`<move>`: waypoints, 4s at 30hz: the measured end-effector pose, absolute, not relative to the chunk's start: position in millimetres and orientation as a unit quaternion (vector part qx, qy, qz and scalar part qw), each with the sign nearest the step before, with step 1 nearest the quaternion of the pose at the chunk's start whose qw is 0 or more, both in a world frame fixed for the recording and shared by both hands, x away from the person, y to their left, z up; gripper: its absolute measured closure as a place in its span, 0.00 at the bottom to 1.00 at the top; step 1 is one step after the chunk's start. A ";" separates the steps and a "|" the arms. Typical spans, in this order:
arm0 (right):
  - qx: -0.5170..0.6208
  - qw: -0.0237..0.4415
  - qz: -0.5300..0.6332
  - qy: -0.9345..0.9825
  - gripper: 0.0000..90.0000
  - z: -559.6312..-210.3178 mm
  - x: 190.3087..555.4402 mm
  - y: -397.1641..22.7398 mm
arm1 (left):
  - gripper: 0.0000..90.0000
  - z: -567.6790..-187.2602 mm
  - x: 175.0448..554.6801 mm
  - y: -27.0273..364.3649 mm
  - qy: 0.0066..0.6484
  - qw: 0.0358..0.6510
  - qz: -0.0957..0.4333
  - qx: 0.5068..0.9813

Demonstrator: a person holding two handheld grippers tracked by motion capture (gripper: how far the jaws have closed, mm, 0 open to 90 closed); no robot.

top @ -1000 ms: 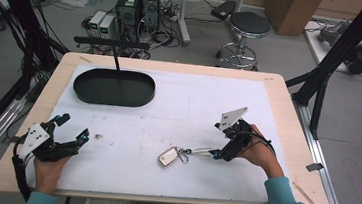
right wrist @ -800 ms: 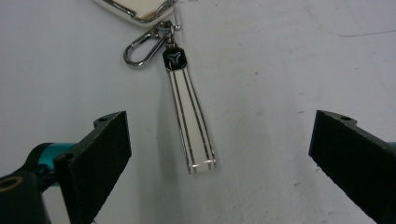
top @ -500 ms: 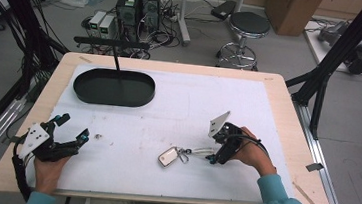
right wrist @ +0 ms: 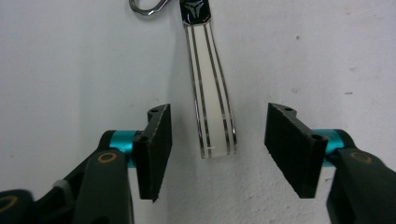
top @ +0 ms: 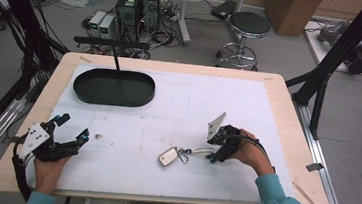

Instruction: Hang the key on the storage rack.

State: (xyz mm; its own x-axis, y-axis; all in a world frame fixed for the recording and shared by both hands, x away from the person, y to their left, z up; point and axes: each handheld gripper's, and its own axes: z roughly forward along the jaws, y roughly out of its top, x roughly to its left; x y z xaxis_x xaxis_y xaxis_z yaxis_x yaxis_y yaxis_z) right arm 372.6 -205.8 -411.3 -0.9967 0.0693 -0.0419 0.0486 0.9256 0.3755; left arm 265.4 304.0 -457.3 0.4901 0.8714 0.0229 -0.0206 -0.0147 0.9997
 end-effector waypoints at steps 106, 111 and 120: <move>-0.022 0.025 0.428 0.903 0.83 -336.5 363.8 -124.7 | 0.17 -334.3 333.1 197.3 0.116 0.563 0.108 0.811; -0.026 0.028 0.433 0.901 0.83 -333.8 364.9 -120.2 | 0.17 -333.7 335.0 185.7 0.096 0.548 0.097 0.825; -0.035 0.028 0.435 0.899 0.83 -329.5 364.9 -113.9 | 0.17 -329.2 336.8 174.4 0.076 0.532 0.084 0.839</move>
State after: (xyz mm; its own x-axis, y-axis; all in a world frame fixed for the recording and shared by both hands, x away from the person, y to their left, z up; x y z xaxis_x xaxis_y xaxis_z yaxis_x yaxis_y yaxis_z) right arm 364.9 -113.9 -329.5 -0.9960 -0.0376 -0.0808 -0.0867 0.6184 0.7810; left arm 336.8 174.4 -329.2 0.9746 0.2161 0.0595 0.0381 -0.4216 0.9060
